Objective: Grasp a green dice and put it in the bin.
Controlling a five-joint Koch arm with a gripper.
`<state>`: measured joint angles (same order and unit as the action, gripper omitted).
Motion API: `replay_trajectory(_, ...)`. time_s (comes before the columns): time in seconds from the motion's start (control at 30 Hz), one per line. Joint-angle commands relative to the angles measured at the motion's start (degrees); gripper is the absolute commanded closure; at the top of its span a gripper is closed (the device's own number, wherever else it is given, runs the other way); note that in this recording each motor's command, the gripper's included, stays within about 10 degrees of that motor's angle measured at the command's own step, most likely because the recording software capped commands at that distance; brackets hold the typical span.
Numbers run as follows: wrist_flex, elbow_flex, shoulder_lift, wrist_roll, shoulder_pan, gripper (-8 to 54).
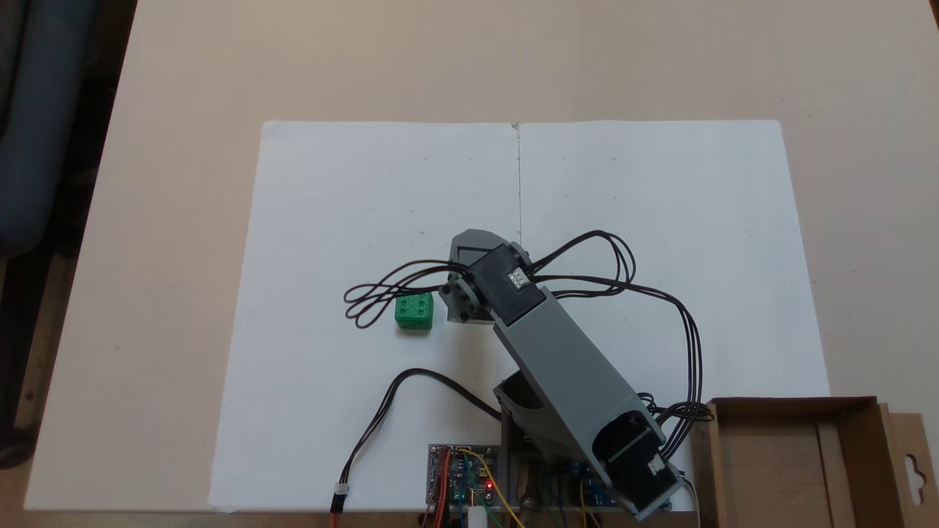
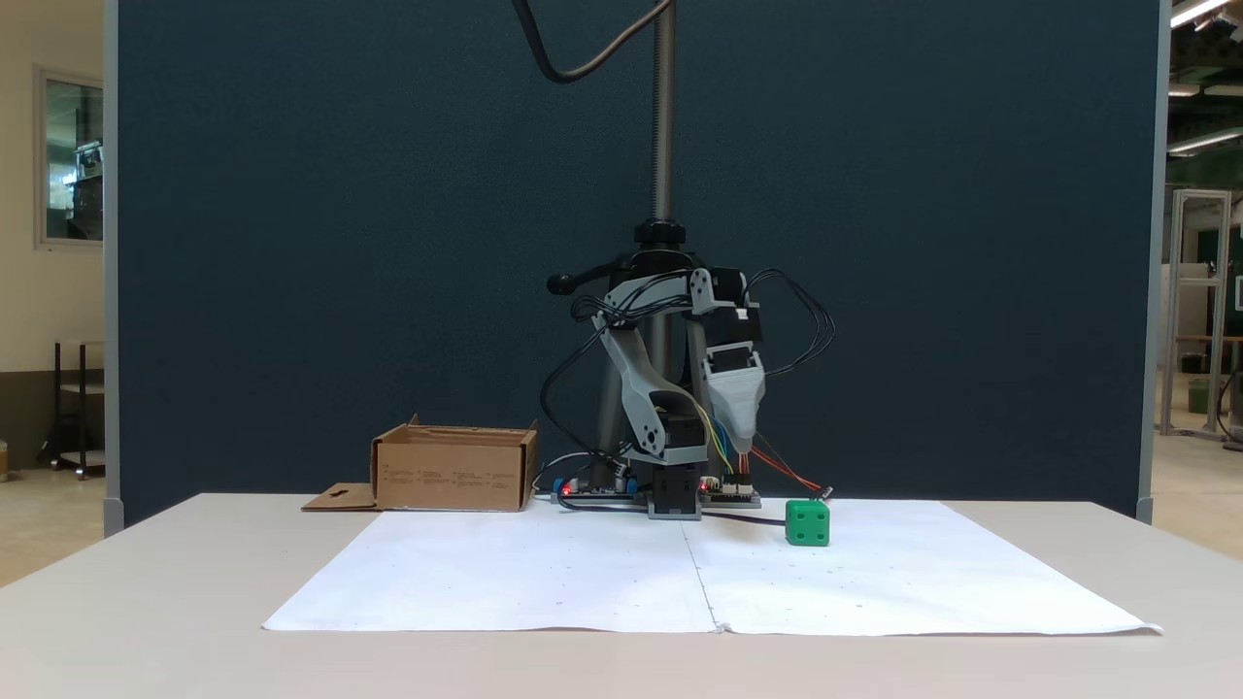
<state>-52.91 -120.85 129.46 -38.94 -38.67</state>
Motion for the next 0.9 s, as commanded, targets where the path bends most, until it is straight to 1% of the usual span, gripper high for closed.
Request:
replay_trajectory(0.0, 0.97, 3.25, 5.8, -5.89, -3.87, 3.3)
replay_trajectory(0.17, 0.35, 3.25, 5.8, -7.91, -7.56, 3.2)
replay_trajectory(0.63, 7.91, 3.25, 3.6, -14.41, -8.09, 3.2)
replay_trajectory(0.87, 9.93, 3.25, -1.93, -14.41, -10.28, 3.3)
